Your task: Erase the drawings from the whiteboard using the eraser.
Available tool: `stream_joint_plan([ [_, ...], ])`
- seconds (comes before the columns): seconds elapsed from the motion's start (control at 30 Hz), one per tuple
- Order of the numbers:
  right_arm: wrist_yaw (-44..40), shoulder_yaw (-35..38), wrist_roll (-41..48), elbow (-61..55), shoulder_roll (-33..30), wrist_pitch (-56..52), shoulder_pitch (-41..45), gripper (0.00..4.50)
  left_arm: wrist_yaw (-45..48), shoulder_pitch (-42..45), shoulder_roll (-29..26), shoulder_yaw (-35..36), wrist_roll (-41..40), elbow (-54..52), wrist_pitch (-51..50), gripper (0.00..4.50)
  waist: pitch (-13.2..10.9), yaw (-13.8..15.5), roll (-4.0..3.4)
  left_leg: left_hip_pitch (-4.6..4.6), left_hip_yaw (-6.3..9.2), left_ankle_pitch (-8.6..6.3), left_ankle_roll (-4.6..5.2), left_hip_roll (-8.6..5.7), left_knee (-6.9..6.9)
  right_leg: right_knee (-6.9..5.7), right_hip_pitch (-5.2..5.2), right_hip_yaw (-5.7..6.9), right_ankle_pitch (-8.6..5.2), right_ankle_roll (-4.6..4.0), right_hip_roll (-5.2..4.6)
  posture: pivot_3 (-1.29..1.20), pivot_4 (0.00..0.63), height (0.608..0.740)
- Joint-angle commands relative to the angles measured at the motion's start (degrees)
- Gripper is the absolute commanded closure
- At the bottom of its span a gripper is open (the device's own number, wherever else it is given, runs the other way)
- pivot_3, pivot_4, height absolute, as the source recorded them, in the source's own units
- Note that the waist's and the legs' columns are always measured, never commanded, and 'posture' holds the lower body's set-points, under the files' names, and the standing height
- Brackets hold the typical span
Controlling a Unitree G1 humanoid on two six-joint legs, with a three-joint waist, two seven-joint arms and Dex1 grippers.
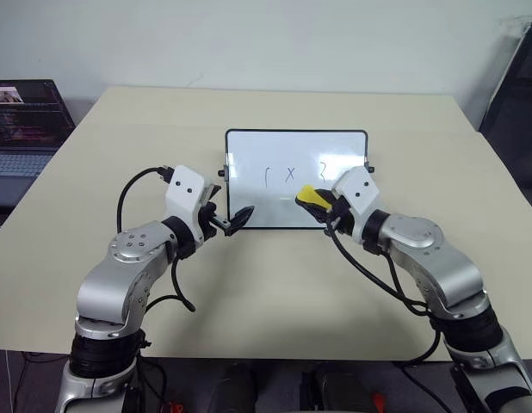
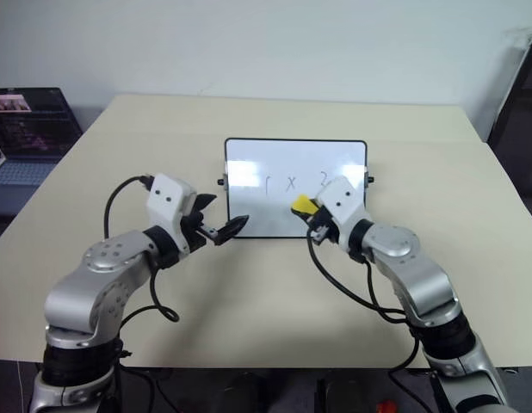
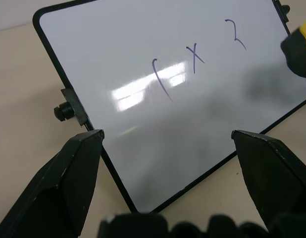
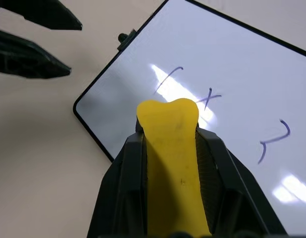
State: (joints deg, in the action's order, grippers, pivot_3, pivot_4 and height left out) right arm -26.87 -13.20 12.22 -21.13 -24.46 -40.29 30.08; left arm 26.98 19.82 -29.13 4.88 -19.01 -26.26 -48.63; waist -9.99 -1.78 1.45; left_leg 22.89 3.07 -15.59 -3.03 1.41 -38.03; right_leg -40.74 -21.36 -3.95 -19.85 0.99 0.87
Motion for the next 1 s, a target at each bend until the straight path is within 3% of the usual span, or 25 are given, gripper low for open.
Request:
stream_joint_plan([
  [0.03,0.2,0.1,-2.8,2.6,0.1,3.7,2.5,3.50,0.8,0.2,-0.9,0.0,0.0,-0.3,2.4,0.00,0.0,0.0,0.00,0.00,0.00,0.00,0.00,0.00,0.00,0.00,0.00,0.00,0.00,0.00,0.00,0.00,0.150,0.740],
  [0.57,7.7,3.0,-14.4,33.0,4.4,21.7,19.1,3.50,6.1,9.3,1.3,-8.1,0.1,8.4,8.0,0.00,0.0,-0.1,0.00,0.04,-0.14,0.00,0.00,0.01,0.04,-0.03,-0.10,-0.06,0.01,-0.02,-0.02,0.00,0.150,0.740],
  [1.0,5.6,2.9,-16.0,36.3,5.0,24.1,16.4,3.50,5.1,15.8,5.1,-11.5,3.6,15.7,10.8,0.00,0.0,-0.1,-0.01,0.03,-0.12,0.00,0.00,0.02,0.03,-0.05,-0.09,-0.03,0.01,-0.01,-0.01,0.00,0.150,0.740],
])
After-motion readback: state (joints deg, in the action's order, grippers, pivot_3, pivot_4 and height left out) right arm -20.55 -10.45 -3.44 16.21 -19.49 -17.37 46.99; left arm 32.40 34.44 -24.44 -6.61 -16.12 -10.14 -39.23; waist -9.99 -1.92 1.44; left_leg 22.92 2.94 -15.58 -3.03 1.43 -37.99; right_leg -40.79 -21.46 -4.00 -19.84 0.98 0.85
